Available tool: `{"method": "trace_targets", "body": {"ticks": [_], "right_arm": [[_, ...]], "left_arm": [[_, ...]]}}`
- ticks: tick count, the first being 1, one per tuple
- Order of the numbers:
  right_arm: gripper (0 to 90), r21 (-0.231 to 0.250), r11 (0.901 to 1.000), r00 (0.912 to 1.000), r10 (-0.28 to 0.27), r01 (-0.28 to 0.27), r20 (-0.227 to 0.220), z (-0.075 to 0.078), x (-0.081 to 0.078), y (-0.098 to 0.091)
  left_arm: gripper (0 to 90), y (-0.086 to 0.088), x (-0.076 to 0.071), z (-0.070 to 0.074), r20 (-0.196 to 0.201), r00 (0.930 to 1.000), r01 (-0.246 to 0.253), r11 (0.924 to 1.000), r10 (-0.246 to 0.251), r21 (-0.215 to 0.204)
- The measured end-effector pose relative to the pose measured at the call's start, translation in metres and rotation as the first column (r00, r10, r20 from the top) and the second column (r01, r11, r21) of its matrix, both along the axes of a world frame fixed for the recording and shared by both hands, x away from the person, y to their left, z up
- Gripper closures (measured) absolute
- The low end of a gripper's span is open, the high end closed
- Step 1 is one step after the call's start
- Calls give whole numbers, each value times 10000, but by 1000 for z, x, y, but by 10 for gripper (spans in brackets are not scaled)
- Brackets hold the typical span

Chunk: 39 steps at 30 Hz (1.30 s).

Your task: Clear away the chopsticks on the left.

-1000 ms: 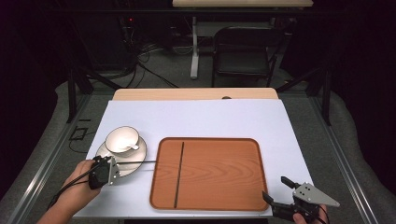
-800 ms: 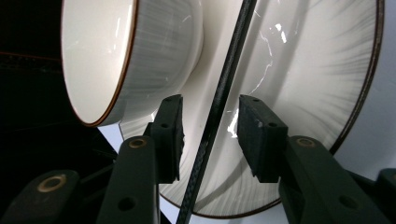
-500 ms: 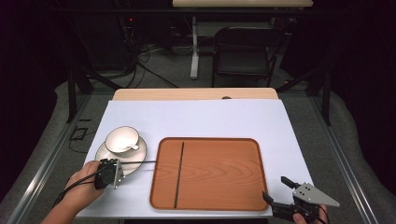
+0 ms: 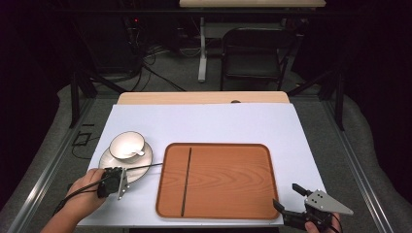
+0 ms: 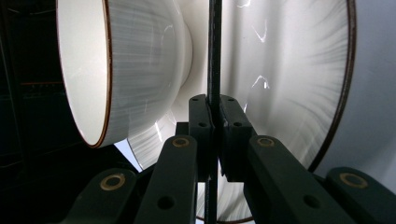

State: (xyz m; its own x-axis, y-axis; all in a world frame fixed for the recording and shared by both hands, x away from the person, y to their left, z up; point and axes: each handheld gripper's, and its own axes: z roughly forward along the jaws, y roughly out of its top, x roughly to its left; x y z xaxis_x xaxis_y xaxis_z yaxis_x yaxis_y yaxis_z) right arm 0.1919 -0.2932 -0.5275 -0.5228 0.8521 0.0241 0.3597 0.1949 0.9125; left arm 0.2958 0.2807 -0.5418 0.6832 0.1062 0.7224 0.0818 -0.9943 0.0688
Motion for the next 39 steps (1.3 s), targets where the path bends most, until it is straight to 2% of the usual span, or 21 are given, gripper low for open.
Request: {"method": "trace_targets", "body": {"ticks": [16,20,24,27,28,30,33,34,35,36,37,38,39], "right_arm": [[145,-9,10000,10000,-16,16,-43,0,0,0],[145,-20,10000,10000,-6,6,-27,0,0,0],[145,-16,10000,10000,-9,9,-21,0,0,0],[145,-5,10000,10000,-9,9,-18,0,0,0],[145,-6,10000,10000,-8,8,-20,0,0,0],[145,-4,10000,10000,-9,9,-27,0,0,0],[145,-1,10000,10000,-20,20,-23,0,0,0],[145,2,10000,10000,-23,23,-21,0,0,0],[145,2,10000,10000,-22,22,-14,0,0,0],[145,1,10000,10000,-24,24,-15,0,0,0],[145,-2,10000,10000,-27,27,-12,0,0,0],[145,12,10000,10000,-38,38,-21,0,0,0],[145,27,10000,10000,-41,42,-28,-1,0,-1]], "left_arm": [[852,0,-15,39,552,9983,176,9998,-170,-106],[852,-3,-17,48,628,9980,143,9995,-124,-286],[852,-5,-17,57,592,9982,36,9979,3,-649],[852,-5,-17,64,356,9987,-323,9901,375,-1362],[852,-5,-16,66,322,9982,-451,9857,509,-1626],[852,-4,-15,71,150,9960,-830,9707,886,-2256],[853,-3,-13,79,-377,9872,-1590,9331,1552,-3224],[853,-3,-13,81,-609,9824,-1868,9162,1767,-3544],[854,-2,-12,83,-760,9795,-2016,9047,1867,-3753],[854,-2,-12,84,-950,9750,-2223,8891,2010,-4001],[854,-1,-11,86,-1239,9673,-2533,8630,2212,-4371],[854,0,-10,89,-1499,9601,-2790,8423,2360,-4611],[853,0,-10,90,-1712,9544,-2974,8262,2445,-4785]]}}
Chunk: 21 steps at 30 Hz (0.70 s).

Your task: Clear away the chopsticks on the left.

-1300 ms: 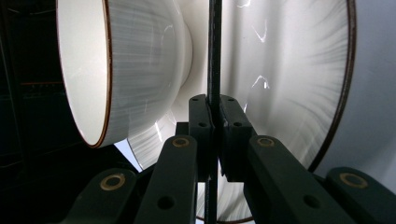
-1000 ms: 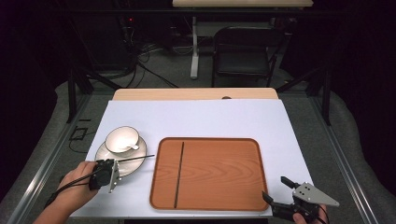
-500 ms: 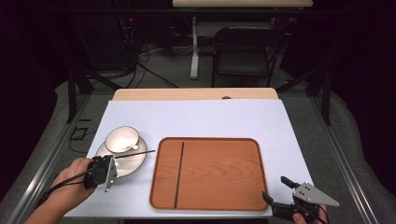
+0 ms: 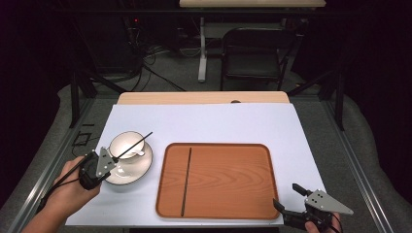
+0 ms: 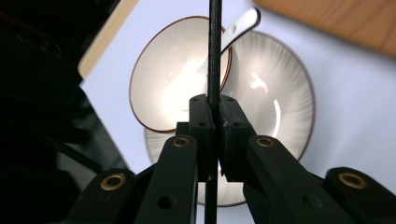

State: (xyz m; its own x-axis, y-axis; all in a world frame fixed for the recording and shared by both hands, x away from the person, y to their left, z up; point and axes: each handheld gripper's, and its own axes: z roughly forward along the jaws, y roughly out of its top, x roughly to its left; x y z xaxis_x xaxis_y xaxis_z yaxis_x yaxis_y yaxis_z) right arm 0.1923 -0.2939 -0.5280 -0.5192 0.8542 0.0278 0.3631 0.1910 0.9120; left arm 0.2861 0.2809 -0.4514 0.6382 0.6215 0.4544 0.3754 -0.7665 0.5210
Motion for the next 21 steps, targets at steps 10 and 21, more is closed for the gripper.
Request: {"method": "trace_targets", "body": {"ticks": [10,21], "right_arm": [[145,17,10000,10000,5,-5,-3,0,0,0],[145,-1,10000,10000,2,-2,15,0,0,-1]], "left_arm": [[854,7,12,16,-3784,9022,-3713,8195,2072,-4366],[852,17,27,13,-7286,6725,-7041,4156,1299,-5758]]}}
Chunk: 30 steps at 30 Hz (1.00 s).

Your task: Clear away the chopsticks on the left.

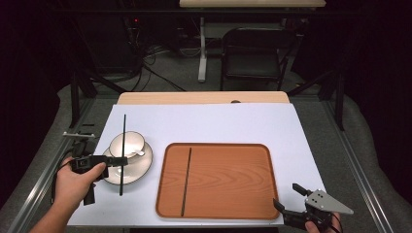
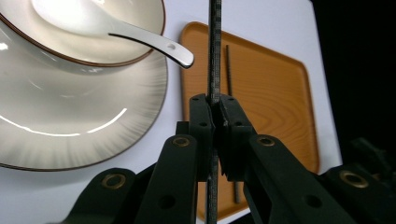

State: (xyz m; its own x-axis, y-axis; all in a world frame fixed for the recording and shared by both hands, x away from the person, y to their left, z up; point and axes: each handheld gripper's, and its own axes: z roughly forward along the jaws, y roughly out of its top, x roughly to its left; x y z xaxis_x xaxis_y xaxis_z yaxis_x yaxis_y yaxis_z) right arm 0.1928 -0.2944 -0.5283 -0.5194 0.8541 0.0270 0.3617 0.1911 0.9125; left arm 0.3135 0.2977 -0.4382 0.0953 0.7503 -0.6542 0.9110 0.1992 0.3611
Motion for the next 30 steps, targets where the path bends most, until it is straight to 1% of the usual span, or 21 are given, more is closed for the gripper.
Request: {"method": "trace_targets", "body": {"ticks": [4,9,10,13,14,15,16,17,19,22,23,24,26,30], "right_arm": [[145,7,10000,10000,-6,6,-8,0,0,0],[145,-13,10000,10000,1,-1,10,0,0,0],[145,-5,10000,10000,-3,3,-5,0,0,0],[145,-4,10000,10000,1,-1,2,0,0,0],[145,-5,10000,10000,10,-10,-17,0,0,0],[145,-23,10000,10000,12,-12,-3,0,0,1],[145,-17,10000,10000,9,-9,-3,0,0,1],[145,-3,10000,10000,10,-10,-13,0,0,1],[146,20,10000,10000,6,-6,-36,0,1,1],[145,16,10000,10000,21,-21,-32,0,1,1],[145,13,10000,10000,22,-22,-29,0,1,1],[145,12,10000,10000,28,-28,-28,0,1,1],[145,22,10000,10000,36,-36,-31,0,1,1],[145,25,10000,10000,46,-46,-31,0,1,1]], "left_arm": [[852,-7,1,-2,-127,9999,-104,9999,106,112],[852,-22,3,-6,-310,9995,112,9995,-103,292],[852,-26,4,-7,-378,9990,254,9994,-245,250],[852,-38,5,-10,-417,9985,377,9989,-366,266],[852,-43,6,-12,-419,9980,491,9986,-482,194],[852,-46,6,-13,-452,9979,472,9987,-463,187],[852,-51,7,-15,-447,9977,517,9985,-509,183],[852,-57,8,-17,-497,9970,600,9978,-585,293],[852,-66,9,-23,-561,9957,756,9967,-738,304],[852,-80,10,-31,-668,9930,1015,9929,-973,621],[852,-84,11,-34,-697,9925,1051,9926,-1008,606],[852,-90,12,-39,-833,9900,1193,9911,-1142,597],[852,-96,12,-43,-890,9888,1261,9899,-1202,640],[852,-105,14,-53,-1048,9866,1321,9894,-1254,600]]}}
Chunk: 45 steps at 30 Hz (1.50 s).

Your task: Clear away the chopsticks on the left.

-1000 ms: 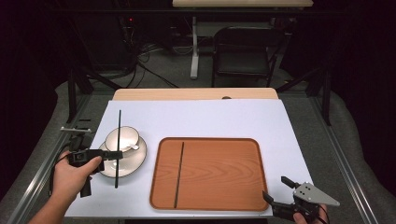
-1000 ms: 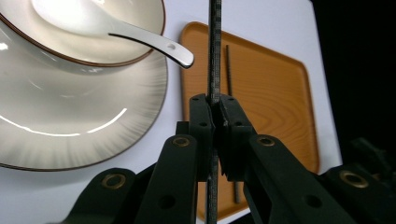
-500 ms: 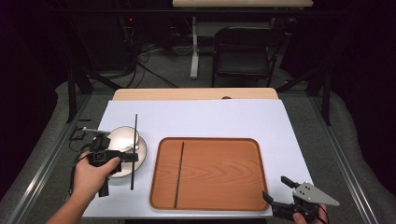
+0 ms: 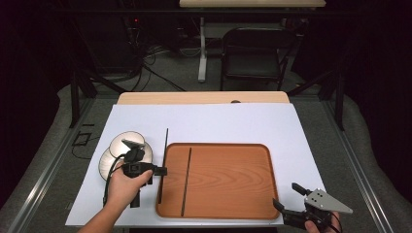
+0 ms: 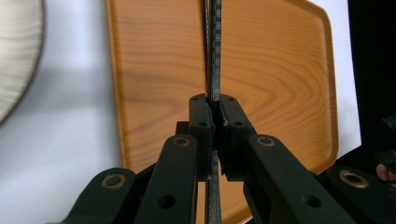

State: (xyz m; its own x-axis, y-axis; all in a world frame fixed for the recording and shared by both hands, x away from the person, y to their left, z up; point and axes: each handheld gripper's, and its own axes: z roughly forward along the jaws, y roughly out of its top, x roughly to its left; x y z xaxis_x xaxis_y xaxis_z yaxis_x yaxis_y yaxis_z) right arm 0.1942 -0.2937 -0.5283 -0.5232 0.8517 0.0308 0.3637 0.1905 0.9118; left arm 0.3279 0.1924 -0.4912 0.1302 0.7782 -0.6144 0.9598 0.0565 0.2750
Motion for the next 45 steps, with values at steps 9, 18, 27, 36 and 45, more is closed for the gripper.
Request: {"method": "trace_targets", "body": {"ticks": [9,18,27,36,45], "right_arm": [[145,16,10000,10000,3,-3,14,0,0,0],[145,-1,10000,10000,11,-11,42,0,0,0],[145,15,10000,10000,27,-27,53,0,-1,0],[145,12,10000,10000,29,-29,67,0,-1,0],[145,11,10000,10000,17,-18,69,0,-1,0]], "left_arm": [[852,-16,-2,-26,-537,9985,127,9993,-108,345],[851,-32,-2,-46,-866,9956,428,9965,-365,722],[842,-35,-1,-49,-851,9958,402,9966,-340,722],[744,-31,-5,-44,-507,9976,497,9968,-466,631],[567,-3,-27,-8,3506,9325,401,9898,-863,1369]]}}
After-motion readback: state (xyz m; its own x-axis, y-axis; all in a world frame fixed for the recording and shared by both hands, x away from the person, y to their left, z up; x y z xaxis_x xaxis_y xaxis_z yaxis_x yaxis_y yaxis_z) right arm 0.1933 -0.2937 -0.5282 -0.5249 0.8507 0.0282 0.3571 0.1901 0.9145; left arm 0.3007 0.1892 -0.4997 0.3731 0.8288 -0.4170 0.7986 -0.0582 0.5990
